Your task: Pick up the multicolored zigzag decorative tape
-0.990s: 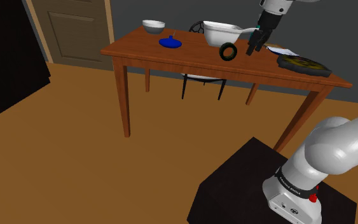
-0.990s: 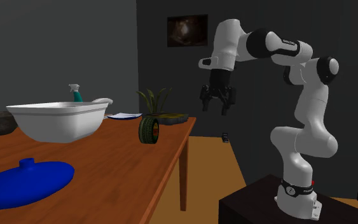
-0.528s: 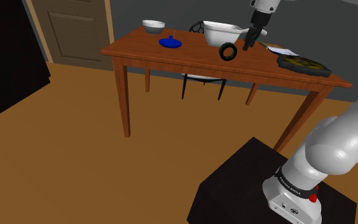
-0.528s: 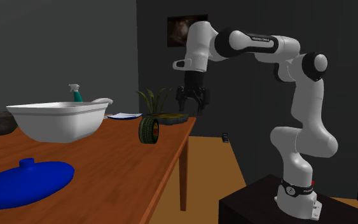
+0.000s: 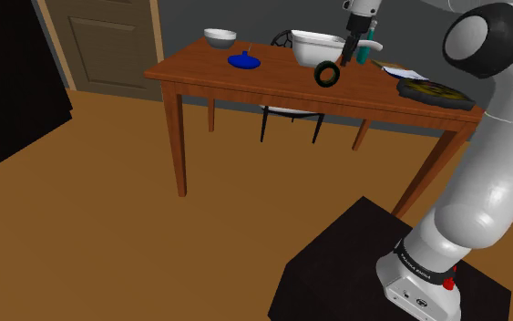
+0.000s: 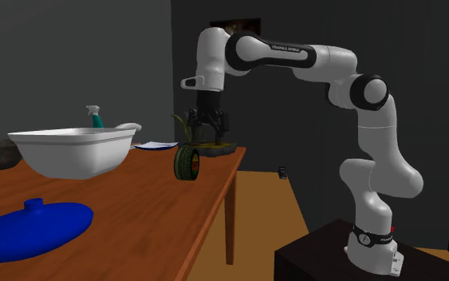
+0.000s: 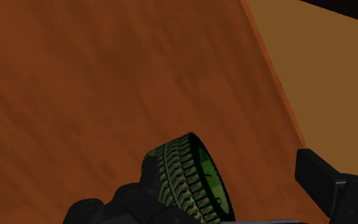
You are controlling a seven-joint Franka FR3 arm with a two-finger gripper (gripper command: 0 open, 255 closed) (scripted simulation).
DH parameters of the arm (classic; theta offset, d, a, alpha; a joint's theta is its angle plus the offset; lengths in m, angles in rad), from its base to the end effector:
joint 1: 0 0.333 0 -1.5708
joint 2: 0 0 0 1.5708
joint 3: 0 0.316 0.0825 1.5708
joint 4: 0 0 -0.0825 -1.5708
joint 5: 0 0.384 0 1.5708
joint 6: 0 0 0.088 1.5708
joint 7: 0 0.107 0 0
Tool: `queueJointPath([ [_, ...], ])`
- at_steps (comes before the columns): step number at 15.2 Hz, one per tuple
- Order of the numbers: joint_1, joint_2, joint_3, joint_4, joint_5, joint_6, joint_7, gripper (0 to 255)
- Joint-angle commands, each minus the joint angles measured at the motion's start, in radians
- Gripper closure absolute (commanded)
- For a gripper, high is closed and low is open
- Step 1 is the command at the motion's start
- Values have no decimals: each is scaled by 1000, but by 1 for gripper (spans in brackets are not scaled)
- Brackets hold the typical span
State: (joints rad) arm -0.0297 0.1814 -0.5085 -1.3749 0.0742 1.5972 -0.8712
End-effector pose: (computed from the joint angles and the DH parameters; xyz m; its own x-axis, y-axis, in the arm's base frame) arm 0.5401 -0.2784 0.6259 0.9410 0.3372 0.0302 0.3351 -0.9404 0.0573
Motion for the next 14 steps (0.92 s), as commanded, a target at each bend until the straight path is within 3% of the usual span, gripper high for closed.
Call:
queueJointPath([
  [1, -51, 133, -7, 160, 62, -54, -79, 0],
  [3, -102, 233, 1, 301, 103, -109, -121, 0],
  [12, -67, 182, 4, 121, 77, 23, -116, 0],
  [13, -65, 180, 4, 117, 76, 25, -114, 255],
  [14, -65, 180, 4, 118, 76, 24, -114, 255],
])
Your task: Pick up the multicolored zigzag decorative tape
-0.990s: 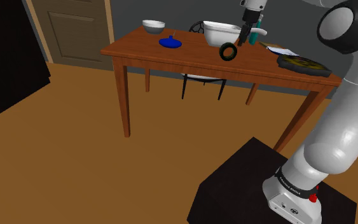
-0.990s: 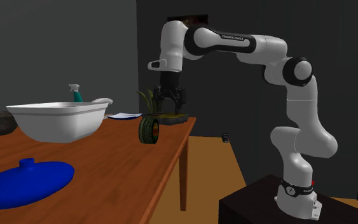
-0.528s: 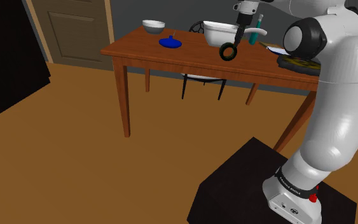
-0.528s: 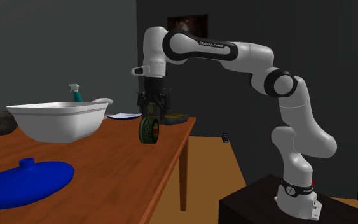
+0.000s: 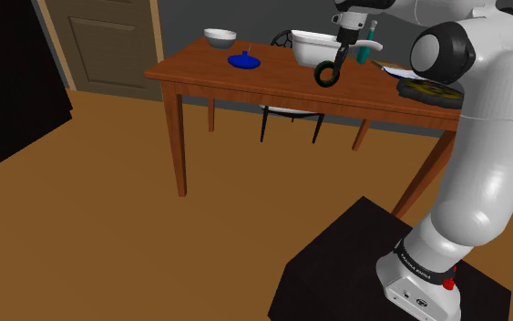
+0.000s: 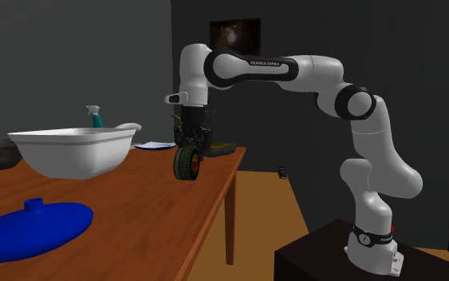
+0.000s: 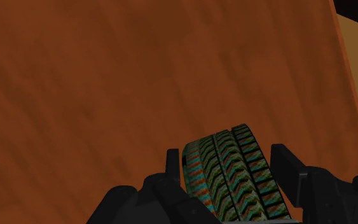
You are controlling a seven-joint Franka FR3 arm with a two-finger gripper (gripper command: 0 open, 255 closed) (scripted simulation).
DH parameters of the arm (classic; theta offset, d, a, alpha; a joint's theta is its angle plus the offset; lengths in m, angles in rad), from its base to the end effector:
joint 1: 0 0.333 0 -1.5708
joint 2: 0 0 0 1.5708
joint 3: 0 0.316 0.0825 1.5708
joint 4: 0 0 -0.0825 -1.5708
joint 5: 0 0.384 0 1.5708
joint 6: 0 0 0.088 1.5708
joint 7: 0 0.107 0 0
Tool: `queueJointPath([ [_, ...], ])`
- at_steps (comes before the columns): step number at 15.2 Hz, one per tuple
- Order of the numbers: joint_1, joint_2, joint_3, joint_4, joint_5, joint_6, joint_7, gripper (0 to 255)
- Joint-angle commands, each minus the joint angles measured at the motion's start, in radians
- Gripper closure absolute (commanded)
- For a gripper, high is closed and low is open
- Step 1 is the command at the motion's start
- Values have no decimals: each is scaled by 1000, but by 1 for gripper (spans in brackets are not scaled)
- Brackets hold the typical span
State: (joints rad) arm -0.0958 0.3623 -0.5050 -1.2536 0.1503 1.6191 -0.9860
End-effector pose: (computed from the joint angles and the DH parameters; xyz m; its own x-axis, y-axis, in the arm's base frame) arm 0.5820 -0.3057 0.5801 0.9158 0.4016 0.0066 0.4008 -0.9148 0.0499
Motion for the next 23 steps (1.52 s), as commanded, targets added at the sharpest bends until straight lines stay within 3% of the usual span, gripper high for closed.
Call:
queueJointPath([
  [1, 0, 1, 0, -2, 0, 2, 0, 255],
  [9, -4, 6, 0, 20, 3, -15, -2, 255],
  [17, -48, 66, 1, 221, 32, -159, -7, 255],
  [23, -115, 156, 10, 457, 76, -304, -8, 255],
])
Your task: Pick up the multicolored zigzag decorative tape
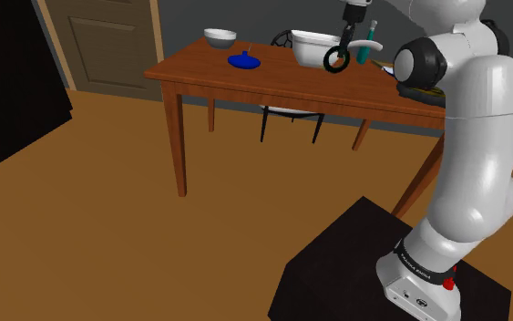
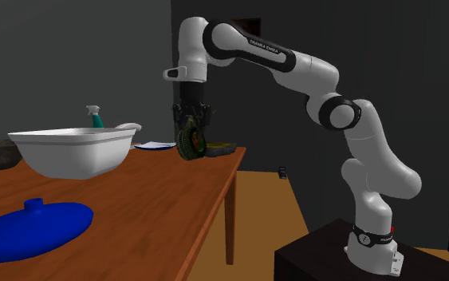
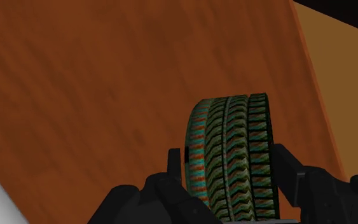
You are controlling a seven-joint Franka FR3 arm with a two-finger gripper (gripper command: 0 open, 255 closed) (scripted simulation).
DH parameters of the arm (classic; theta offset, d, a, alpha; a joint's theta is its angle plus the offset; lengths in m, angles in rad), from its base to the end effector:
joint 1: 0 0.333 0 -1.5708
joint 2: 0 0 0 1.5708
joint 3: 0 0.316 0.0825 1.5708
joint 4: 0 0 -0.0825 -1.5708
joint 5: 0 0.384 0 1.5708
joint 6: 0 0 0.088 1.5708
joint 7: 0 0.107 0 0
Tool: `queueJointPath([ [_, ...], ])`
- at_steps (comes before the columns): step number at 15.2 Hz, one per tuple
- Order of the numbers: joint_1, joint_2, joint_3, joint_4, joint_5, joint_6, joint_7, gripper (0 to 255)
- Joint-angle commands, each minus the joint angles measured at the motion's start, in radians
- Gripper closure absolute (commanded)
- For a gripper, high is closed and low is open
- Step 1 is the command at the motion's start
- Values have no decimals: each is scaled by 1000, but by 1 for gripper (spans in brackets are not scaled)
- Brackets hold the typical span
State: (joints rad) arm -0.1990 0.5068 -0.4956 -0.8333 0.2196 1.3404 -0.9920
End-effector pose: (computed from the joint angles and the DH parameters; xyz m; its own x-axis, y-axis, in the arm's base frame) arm 0.5840 -0.3060 0.6526 0.9159 0.4014 0.0064 0.4006 -0.9149 0.0496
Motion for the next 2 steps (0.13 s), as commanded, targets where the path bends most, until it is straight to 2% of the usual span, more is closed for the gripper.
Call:
queueJointPath([
  [1, -15, 15, 2, 45, 8, -30, -1, 255],
  [2, -15, 15, 2, 45, 8, -30, -1, 255],
])
